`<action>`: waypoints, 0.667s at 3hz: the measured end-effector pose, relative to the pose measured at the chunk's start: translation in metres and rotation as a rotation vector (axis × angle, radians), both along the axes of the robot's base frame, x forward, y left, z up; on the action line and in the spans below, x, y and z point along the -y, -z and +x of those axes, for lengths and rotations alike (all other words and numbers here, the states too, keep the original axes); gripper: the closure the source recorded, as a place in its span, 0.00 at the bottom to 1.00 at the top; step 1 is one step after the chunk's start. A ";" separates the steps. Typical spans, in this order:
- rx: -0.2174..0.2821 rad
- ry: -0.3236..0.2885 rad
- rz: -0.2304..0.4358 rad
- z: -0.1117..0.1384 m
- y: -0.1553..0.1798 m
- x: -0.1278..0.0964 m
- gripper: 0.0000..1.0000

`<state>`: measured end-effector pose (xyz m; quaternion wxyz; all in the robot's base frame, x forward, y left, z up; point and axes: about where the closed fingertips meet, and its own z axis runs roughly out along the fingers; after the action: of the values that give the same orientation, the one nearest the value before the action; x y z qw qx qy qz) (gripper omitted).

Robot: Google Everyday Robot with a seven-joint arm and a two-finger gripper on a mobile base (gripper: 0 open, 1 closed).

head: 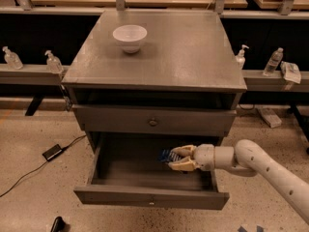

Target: Place rxbar blueberry into middle drawer

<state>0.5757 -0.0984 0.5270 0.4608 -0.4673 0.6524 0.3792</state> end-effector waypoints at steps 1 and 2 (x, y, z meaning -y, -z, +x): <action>-0.004 -0.040 0.030 0.017 0.043 -0.004 0.77; -0.002 -0.050 0.037 0.024 0.059 -0.008 0.54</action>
Offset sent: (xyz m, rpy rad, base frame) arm 0.0324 0.0067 -0.0787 0.0407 -0.0030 0.0538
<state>0.5992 -0.0904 0.4675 0.4589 -0.4746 0.6338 0.4030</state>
